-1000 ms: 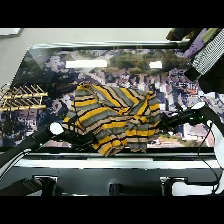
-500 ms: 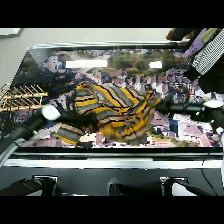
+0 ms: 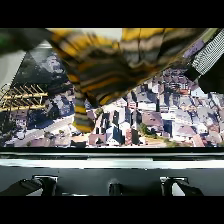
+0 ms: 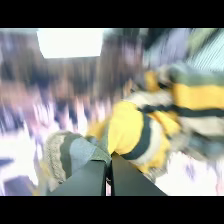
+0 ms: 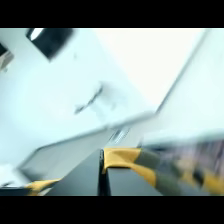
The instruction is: Fold the clothes and pants, and hang the long-sleeved shirts on hangers.
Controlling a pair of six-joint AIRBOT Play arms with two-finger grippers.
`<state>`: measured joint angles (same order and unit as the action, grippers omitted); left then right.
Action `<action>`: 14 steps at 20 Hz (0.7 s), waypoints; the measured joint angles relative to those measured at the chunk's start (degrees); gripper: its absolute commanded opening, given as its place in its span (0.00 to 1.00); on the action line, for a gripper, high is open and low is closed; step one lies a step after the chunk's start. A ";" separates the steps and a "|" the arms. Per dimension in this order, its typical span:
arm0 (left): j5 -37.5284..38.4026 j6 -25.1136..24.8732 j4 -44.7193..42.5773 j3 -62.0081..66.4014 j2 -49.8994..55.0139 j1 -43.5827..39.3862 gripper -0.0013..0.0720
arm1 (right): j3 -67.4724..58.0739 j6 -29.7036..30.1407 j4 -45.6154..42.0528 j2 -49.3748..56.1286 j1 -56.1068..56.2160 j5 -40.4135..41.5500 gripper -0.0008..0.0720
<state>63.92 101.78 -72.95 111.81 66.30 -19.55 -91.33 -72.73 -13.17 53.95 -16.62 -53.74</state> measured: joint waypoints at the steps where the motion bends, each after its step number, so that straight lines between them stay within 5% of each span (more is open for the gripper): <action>1: 0.39 0.81 -1.62 1.86 -1.79 0.09 0.04 | -1.90 -0.11 -2.43 -2.56 0.00 1.20 0.04; 8: 1.64 8.07 -12.48 2.82 -13.42 0.26 0.04 | -6.47 -14.32 -25.99 -18.58 0.00 5.16 0.04; 14: 2.19 9.88 -15.43 1.27 -11.41 0.24 0.04 | -6.84 -24.00 -33.44 -16.44 0.00 4.90 0.04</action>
<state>66.11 111.66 -88.38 113.08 54.89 -19.31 -98.17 -96.73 -46.61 37.52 -16.62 -48.84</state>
